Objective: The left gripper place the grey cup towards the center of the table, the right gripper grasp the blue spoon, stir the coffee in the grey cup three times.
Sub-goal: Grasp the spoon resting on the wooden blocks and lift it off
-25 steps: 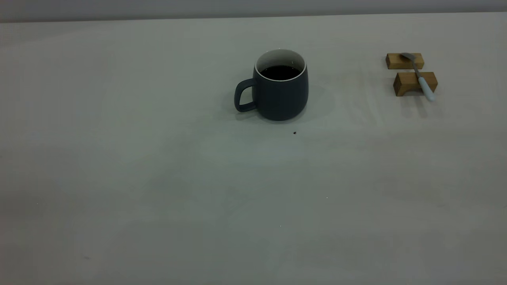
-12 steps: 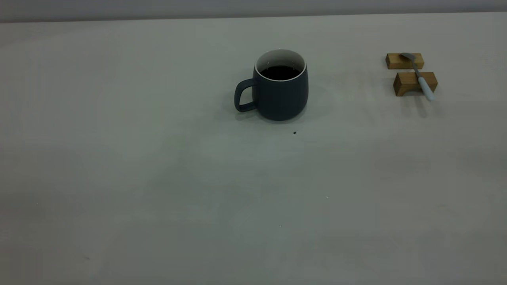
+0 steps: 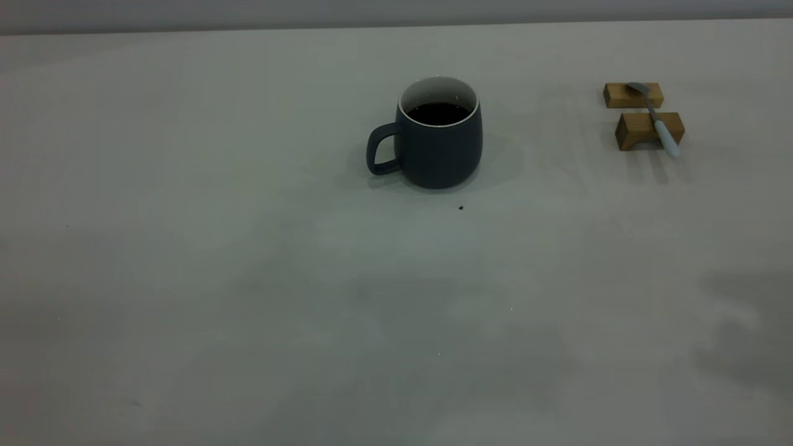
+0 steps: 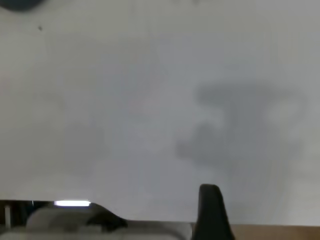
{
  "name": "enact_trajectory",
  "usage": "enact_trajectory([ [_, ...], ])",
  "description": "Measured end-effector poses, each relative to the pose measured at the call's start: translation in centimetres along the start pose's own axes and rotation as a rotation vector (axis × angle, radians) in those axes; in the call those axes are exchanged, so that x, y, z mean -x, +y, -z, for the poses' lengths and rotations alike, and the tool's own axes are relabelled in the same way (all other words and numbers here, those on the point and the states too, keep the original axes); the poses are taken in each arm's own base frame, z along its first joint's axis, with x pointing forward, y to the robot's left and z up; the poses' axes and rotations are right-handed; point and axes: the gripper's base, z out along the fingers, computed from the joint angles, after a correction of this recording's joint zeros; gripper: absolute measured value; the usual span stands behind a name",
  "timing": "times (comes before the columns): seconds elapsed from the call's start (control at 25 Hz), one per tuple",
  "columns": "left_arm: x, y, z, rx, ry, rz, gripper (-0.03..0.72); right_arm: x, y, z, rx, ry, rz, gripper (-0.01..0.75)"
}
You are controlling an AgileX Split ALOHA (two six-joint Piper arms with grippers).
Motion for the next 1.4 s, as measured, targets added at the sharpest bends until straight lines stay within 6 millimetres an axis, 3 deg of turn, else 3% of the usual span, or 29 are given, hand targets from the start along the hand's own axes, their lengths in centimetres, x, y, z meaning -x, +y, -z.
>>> enact_trajectory([
  [0.24, 0.0, 0.0, 0.0, 0.0, 0.0, 0.0, 0.297, 3.3, -0.1, -7.5, 0.021, 0.135, 0.034, 0.588],
  [0.76, 0.0, 0.0, 0.0, 0.0, 0.0, 0.0, 0.297, 6.5, 1.8, -21.2, 0.028, 0.285, 0.092, 0.588],
  [1.12, 0.0, 0.0, 0.0, 0.0, 0.0, 0.0, 0.297, 9.9, 1.8, -25.8, 0.015, 0.257, 0.18, 0.588],
  [1.4, 0.0, 0.0, 0.0, 0.0, 0.0, 0.0, 0.297, 11.2, 1.4, -29.2, -0.018, 0.294, 0.246, 0.588],
])
